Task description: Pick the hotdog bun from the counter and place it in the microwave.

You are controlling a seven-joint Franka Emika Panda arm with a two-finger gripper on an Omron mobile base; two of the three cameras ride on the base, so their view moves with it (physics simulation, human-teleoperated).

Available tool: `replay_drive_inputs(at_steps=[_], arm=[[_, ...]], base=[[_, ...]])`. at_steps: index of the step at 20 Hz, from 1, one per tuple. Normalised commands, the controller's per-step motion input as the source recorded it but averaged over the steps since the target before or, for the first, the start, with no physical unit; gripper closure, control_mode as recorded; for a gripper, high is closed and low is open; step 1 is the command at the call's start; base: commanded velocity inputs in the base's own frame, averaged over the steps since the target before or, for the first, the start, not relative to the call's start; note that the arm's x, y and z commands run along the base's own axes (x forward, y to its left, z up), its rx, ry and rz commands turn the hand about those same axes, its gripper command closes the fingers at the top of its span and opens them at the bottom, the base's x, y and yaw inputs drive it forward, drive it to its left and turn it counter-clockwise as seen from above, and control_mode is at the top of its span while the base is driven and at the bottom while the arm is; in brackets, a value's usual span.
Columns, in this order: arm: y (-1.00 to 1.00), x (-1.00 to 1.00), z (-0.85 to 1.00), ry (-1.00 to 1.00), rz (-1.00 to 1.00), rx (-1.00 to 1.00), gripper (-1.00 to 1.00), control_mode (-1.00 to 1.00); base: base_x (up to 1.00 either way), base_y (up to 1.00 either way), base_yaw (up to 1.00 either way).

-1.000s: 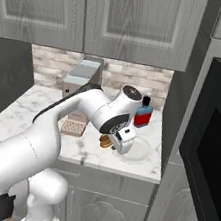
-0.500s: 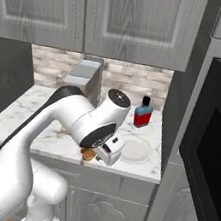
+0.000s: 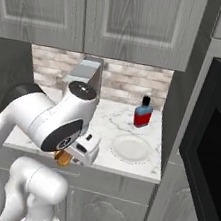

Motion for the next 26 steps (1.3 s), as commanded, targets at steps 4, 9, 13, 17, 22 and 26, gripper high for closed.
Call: replay_drive_inputs(at_steps=[4,9,13,17,22,26], arm=[[0.89,-0.04,0.08,0.01,0.10,-0.18,1.00,-1.00],[1.00,0.02,0.00,0.03,0.00,-0.08,1.00,-1.00],[0.52,0.13,-0.04,0.02,0.00,-0.08,1.00,1.00],[0.00,0.00,0.00,0.00,0.00,0.00,1.00,1.00],[0.00,0.00,0.00,0.00,0.00,0.00,1.00,1.00],[0.00,0.00,0.00,0.00,0.00,0.00,1.00,1.00]], base=[[0.00,0.00,0.00],[0.00,0.00,0.00],[0.00,0.09,0.00],[-0.96,-0.02,-0.03],[-1.00,-0.31,-0.14],[-1.00,-0.47,-0.26]])
